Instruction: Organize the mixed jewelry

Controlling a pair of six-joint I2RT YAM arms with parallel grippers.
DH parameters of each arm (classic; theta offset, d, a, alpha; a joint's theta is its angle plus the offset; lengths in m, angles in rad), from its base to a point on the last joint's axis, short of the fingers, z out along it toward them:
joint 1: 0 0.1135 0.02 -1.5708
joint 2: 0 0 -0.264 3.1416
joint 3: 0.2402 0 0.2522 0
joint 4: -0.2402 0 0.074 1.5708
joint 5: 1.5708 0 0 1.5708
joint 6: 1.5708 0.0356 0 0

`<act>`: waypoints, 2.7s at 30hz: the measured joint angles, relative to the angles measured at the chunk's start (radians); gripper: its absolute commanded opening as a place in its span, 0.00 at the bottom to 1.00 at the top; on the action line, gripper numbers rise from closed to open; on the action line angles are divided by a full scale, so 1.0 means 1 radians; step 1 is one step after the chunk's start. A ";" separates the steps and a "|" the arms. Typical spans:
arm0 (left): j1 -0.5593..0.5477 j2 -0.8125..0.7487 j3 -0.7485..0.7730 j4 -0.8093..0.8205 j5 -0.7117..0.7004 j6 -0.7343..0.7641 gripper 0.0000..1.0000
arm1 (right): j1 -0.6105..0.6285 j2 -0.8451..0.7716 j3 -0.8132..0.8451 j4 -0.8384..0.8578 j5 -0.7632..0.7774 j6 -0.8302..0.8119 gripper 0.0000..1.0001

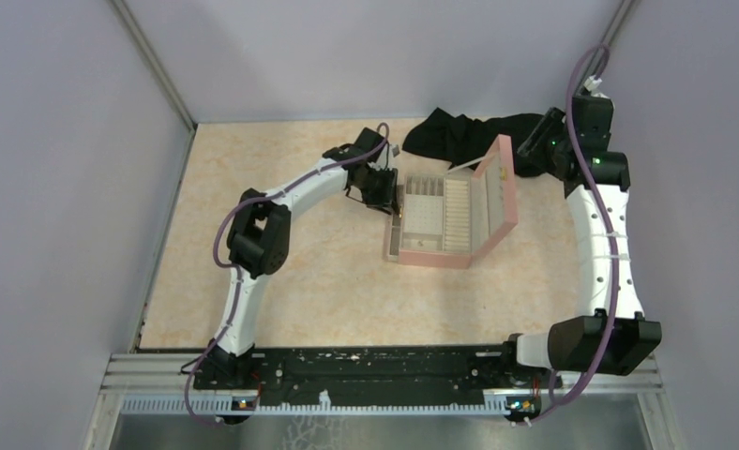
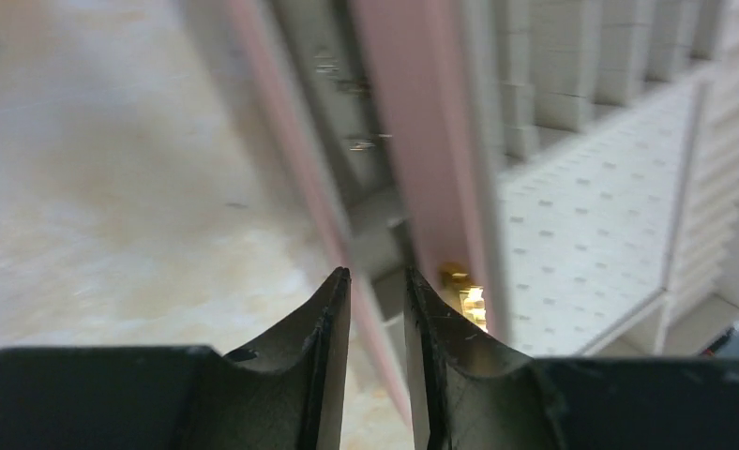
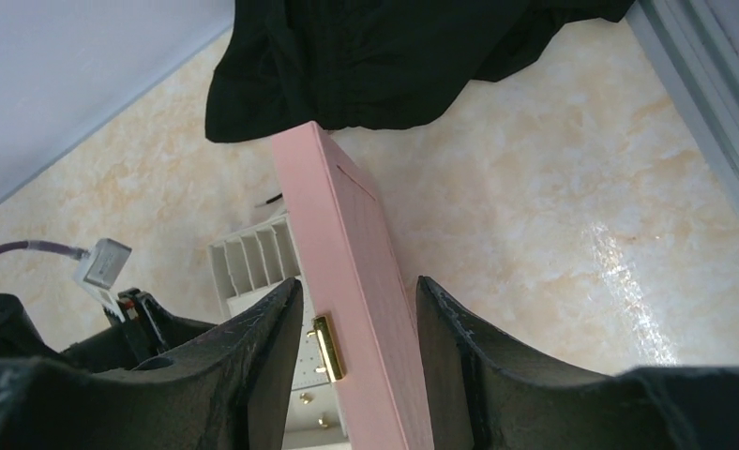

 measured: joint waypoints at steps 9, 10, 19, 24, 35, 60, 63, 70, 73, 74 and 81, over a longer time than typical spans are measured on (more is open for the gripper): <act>-0.019 0.020 0.009 0.028 0.122 -0.015 0.32 | -0.020 -0.001 -0.005 0.002 -0.032 0.013 0.48; -0.019 0.019 0.009 0.029 0.110 -0.013 0.33 | -0.022 -0.001 -0.005 0.003 -0.035 0.016 0.48; 0.042 -0.128 -0.129 0.056 -0.028 -0.001 0.34 | -0.026 -0.013 -0.029 0.007 -0.048 0.019 0.48; 0.081 -0.083 -0.122 0.053 -0.081 0.002 0.33 | -0.027 -0.015 -0.032 0.008 -0.055 0.019 0.48; -0.001 0.114 0.098 0.029 -0.054 0.007 0.33 | -0.027 -0.015 -0.032 0.008 -0.064 0.020 0.48; 0.108 -0.089 -0.100 0.016 -0.053 0.024 0.36 | -0.225 -0.002 -0.313 0.120 -0.280 0.164 0.30; 0.183 -0.164 -0.166 0.018 -0.054 0.023 0.36 | -0.109 0.025 -0.315 0.156 -0.308 0.164 0.31; 0.286 -0.214 -0.210 0.017 -0.084 0.027 0.36 | 0.168 0.097 -0.272 0.229 -0.358 0.169 0.31; 0.281 -0.214 -0.212 0.011 -0.083 0.028 0.36 | 0.170 0.117 -0.259 0.222 -0.341 0.167 0.31; 0.277 -0.214 -0.212 0.011 -0.082 0.028 0.36 | 0.171 0.126 -0.246 0.211 -0.328 0.162 0.31; 0.270 -0.215 -0.218 0.010 -0.079 0.027 0.36 | 0.348 0.249 0.002 0.080 -0.090 0.040 0.28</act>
